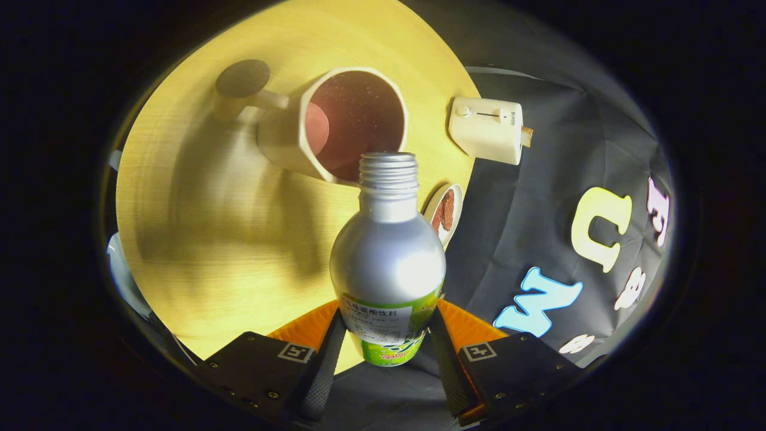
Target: Take the bottle from table, then pour the juice into the cup, finally place the bottle on the coaster
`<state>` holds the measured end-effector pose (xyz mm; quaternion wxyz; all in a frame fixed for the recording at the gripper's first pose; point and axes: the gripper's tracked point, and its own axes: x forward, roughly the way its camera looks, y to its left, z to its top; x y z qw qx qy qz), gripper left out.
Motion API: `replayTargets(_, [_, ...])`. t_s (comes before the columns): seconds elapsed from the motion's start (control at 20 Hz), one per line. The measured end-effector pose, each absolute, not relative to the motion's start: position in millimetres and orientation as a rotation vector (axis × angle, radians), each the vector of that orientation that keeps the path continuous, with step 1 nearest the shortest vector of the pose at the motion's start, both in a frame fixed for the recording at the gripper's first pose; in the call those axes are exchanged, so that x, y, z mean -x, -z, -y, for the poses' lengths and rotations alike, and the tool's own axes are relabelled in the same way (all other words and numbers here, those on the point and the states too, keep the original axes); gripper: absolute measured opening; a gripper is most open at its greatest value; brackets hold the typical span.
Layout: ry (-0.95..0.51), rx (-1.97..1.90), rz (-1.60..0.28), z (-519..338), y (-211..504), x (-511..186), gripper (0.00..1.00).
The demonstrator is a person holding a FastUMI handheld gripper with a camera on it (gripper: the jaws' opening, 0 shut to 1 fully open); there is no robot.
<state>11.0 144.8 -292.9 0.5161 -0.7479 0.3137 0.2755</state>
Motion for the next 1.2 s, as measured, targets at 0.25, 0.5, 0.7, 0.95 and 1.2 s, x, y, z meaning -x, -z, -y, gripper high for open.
replayTargets(0.25, [-0.660, 1.861, -0.762, -145, 291, -15, 0.75])
replayTargets(0.5, [-0.669, 1.905, -0.762, -148, 289, -14, 0.75])
replayTargets(0.7, [-0.674, 1.935, -0.773, -147, 288, -16, 0.75])
replayTargets(0.95, [-0.674, 1.986, -0.798, -144, 285, -19, 0.75])
replayTargets(1.2, [-0.672, 2.038, -0.807, -147, 277, -23, 0.75])
